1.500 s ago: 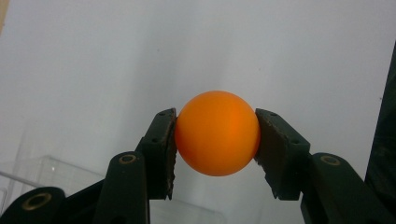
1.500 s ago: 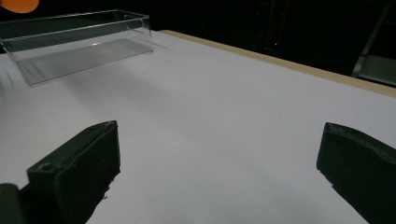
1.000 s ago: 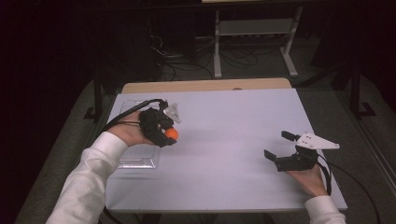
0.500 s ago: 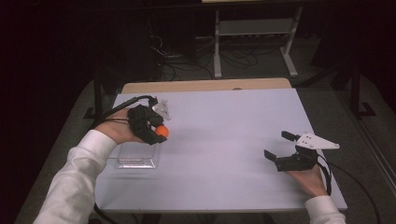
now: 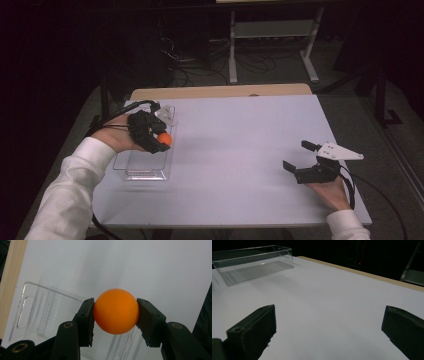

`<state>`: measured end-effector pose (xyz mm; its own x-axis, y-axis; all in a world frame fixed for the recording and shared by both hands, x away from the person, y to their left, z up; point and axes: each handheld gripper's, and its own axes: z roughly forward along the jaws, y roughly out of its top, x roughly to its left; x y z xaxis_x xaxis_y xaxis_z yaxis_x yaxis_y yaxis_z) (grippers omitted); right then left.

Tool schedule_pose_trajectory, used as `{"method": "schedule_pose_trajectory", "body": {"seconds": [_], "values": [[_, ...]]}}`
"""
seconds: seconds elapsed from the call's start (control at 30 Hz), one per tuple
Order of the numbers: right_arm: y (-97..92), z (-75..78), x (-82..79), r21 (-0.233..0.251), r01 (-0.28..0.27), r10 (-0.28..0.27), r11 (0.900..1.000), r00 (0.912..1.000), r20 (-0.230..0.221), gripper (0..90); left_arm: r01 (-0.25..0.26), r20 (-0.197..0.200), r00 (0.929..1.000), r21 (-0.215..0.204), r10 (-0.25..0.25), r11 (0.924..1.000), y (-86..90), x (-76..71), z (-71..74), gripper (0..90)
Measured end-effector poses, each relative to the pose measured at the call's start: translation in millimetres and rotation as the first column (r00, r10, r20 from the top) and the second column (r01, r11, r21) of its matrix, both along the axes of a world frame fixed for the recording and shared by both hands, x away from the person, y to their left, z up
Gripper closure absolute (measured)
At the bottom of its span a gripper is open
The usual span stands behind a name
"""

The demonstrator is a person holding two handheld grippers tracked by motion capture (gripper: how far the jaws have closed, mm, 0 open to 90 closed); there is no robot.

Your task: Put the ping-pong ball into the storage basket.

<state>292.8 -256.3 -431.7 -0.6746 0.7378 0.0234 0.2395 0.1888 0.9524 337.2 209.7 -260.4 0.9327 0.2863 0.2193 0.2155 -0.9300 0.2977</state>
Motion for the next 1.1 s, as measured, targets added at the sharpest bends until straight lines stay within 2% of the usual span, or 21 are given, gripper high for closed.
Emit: {"method": "schedule_pose_trajectory", "body": {"seconds": [0.37,0.7,1.1], "values": [[0.4,-0.4,-0.2,-0.004,0.0,0.0,1.0,1.0,-0.003,0.0,-0.023,0.002,0.9997,0.033,0.023,0.9992,15.4,-1.7,5.8,51.2],[0.8,-0.9,0.0,-0.003,-0.003,0.003,1.0,1.0,-0.003,0.0,-0.05,0.007,0.9987,0.047,0.05,0.9976,27.9,-0.4,9.4,51.2],[1.0,-1.2,0.0,-0.005,-0.003,0.003,1.0,1.0,-0.007,0.0,-0.046,0.006,0.9989,0.059,0.046,0.9972,32.0,1.2,7.6,51.3]]}}
